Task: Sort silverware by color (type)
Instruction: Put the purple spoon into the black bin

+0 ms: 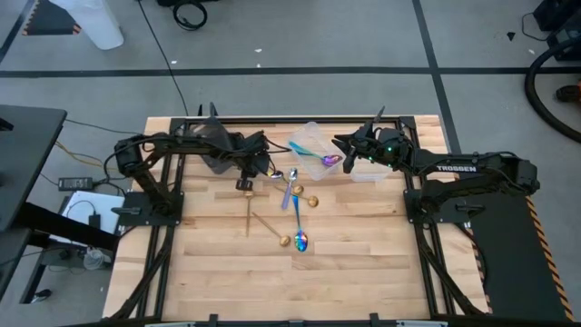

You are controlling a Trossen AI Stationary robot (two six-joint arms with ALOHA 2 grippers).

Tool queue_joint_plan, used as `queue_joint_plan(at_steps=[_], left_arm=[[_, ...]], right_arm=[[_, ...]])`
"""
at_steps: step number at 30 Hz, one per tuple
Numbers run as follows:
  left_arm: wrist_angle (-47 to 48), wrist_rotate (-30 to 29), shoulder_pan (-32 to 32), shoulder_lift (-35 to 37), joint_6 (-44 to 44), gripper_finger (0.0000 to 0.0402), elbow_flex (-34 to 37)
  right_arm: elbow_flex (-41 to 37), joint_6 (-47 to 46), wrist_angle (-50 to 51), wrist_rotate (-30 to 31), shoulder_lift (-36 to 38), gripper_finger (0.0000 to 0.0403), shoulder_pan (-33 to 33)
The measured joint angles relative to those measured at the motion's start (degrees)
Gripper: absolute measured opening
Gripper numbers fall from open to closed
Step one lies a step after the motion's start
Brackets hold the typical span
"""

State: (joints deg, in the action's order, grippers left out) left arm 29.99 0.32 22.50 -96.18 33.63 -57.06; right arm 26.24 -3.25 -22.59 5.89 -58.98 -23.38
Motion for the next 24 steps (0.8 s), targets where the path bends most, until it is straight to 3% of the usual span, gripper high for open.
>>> queue_joint_plan(at_steps=[13, 24], left_arm=[[0.58, 0.06, 0.84, 13.48, -1.48, 0.0054, -0.91], [10.22, 0.02, 4.14, 20.68, -2.96, 0.0054, -11.85]], right_arm=[[0.0, -0.02, 0.0, 0.0, 0.0, 0.0087, 0.01], [0.0, -0.06, 0.04, 0.0, 0.0, 0.0087, 0.02]])
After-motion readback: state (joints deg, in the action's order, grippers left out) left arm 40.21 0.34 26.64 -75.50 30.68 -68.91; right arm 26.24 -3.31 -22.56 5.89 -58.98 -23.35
